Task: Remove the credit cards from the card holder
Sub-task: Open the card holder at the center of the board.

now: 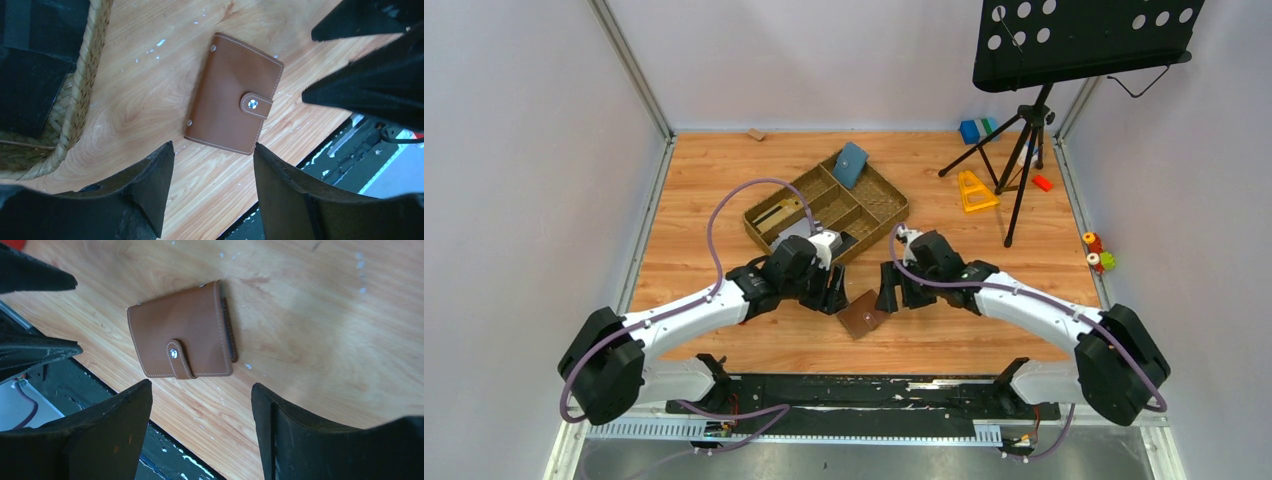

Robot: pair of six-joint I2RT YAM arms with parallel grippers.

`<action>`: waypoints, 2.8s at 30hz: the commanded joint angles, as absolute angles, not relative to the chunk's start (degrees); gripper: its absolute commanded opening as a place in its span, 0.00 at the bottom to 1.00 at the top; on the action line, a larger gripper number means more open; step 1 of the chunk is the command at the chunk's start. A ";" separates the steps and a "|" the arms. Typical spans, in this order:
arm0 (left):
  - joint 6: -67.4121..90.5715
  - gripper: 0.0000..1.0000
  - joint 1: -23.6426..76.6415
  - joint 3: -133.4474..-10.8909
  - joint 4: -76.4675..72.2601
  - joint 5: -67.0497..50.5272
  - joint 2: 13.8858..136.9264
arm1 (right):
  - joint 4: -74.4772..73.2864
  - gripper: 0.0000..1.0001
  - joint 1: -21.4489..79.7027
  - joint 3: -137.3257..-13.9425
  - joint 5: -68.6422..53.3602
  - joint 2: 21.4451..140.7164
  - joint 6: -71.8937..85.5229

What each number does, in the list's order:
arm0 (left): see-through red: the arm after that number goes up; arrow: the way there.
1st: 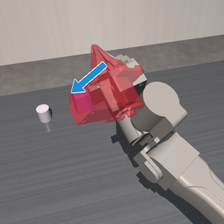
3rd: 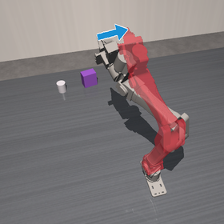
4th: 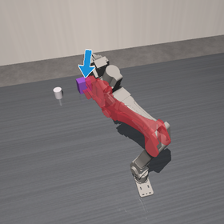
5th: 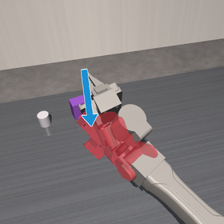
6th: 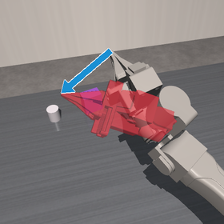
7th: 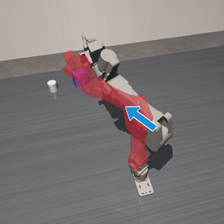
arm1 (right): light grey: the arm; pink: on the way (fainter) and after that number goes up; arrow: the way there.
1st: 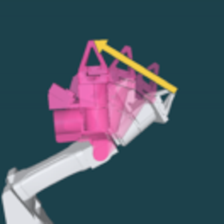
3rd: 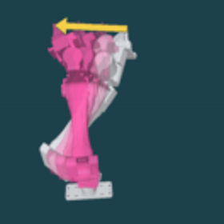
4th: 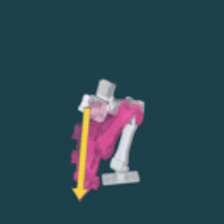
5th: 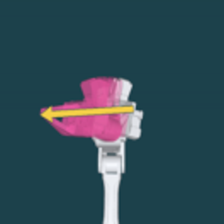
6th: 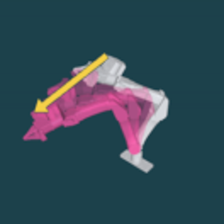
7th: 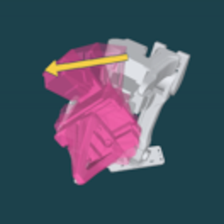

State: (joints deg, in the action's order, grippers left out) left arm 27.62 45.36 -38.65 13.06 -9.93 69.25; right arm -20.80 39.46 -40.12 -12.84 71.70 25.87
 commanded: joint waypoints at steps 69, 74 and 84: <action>28.90 0.68 46.18 -30.29 4.70 -8.89 68.86 | 3.19 0.54 40.83 -33.20 -14.58 76.75 32.53; 30.67 0.70 46.32 -29.84 2.49 -10.24 70.48 | 5.63 0.56 40.86 -28.09 -16.14 73.21 35.71; 34.18 0.70 46.32 -29.20 -2.15 -11.98 74.09 | 16.49 0.52 40.84 -25.48 -22.60 80.48 41.29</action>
State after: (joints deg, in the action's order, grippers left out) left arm 32.18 46.11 -29.06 1.54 -11.22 73.14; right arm 8.08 41.04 -25.76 -18.68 77.17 37.65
